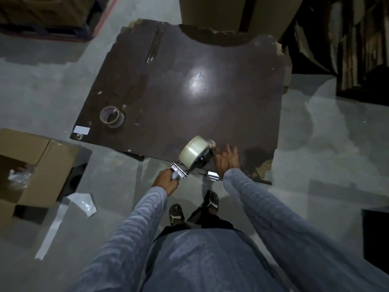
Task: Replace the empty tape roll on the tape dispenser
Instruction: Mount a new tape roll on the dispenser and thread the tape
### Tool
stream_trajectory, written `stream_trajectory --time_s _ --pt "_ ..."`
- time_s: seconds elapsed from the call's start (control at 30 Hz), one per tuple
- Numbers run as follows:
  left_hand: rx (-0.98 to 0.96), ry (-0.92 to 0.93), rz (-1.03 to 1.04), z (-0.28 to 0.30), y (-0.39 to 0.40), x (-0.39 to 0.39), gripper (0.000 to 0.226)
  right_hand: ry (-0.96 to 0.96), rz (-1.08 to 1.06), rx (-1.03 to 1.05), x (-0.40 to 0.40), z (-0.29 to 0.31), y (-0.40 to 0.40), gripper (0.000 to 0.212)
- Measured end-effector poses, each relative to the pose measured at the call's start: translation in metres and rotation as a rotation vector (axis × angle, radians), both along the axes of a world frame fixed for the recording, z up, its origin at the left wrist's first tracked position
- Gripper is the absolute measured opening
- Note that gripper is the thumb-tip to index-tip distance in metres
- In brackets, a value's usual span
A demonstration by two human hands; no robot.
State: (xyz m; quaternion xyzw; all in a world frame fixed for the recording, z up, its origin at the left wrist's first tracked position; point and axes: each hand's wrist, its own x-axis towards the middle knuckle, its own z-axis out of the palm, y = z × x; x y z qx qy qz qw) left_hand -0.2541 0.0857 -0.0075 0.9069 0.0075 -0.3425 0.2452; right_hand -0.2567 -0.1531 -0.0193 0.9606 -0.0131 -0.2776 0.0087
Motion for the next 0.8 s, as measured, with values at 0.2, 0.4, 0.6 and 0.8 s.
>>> stream_trajectory --time_s 0.2,0.4,0.6,0.8 --pt "0.059 0.011 0.031 -0.004 0.060 -0.039 0.014 0.059 -0.063 -0.013 0.000 0.004 0.013 0.058" --pt "0.051 -0.007 -0.006 -0.007 0.092 -0.063 0.020 0.038 -0.133 -0.002 0.001 0.008 0.024 0.051" --pt "0.145 -0.063 -0.061 -0.009 0.083 -0.070 0.039 0.057 -0.101 0.116 -0.009 0.008 0.048 0.058" --pt "0.214 -0.057 -0.141 -0.011 0.080 -0.067 0.047 0.120 -0.136 0.150 -0.013 0.008 0.059 0.069"
